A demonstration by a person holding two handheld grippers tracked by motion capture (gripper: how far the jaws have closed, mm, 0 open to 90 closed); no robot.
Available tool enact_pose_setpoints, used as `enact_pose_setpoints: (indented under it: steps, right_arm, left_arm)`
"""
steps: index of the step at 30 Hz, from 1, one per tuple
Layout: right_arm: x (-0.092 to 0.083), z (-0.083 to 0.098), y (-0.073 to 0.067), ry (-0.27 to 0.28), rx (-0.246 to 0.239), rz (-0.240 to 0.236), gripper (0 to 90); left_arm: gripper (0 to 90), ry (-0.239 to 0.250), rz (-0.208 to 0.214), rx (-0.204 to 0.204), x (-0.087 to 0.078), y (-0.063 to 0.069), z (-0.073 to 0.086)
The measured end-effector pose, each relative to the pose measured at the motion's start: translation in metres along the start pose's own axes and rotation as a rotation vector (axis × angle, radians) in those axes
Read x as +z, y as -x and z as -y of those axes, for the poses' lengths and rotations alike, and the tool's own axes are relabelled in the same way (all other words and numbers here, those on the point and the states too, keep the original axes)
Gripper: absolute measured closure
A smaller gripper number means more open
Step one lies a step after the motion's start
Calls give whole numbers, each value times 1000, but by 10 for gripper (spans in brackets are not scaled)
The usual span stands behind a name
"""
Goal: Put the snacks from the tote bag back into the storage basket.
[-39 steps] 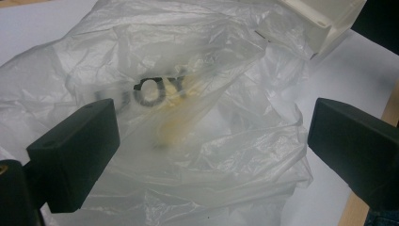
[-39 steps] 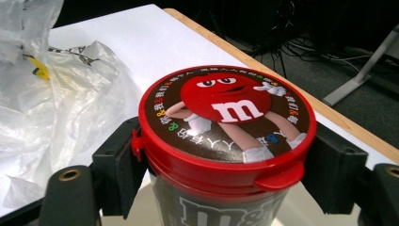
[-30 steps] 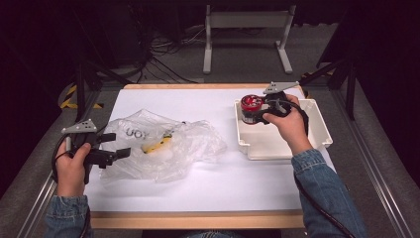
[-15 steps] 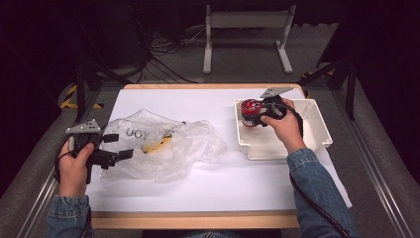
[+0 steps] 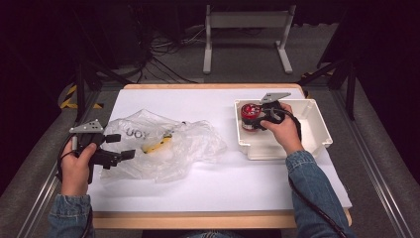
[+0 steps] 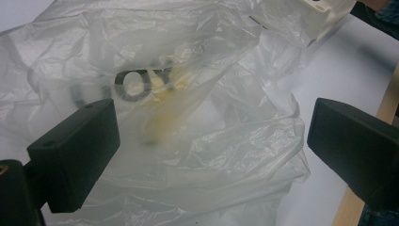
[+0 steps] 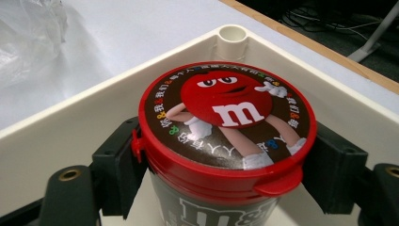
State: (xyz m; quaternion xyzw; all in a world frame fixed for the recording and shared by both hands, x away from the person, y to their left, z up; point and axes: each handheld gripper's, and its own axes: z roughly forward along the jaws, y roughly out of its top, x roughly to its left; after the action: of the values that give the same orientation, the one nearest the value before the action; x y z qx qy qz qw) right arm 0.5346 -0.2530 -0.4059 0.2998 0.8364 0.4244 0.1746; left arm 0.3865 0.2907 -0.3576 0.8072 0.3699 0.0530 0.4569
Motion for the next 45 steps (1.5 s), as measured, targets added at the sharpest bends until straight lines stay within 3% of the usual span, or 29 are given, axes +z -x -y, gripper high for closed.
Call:
enact_pose_setpoints:
  steps: [18,30,35,45]
  right_arm:
    - [7,6,-2,-15,-42,-25,243]
    - [8,10,-6,-12,-29,-54,236]
    - [8,9,-6,-15,-24,-53,230]
    - [-1,0,-9,-4,33,-38,78]
  left_arm:
    - [42,-16,13,0,3,1,0]
    - [43,-30,22,8,5,1,0]
    - [39,-16,0,-3,3,0,0]
    - [34,-11,1,-5,1,0,1]
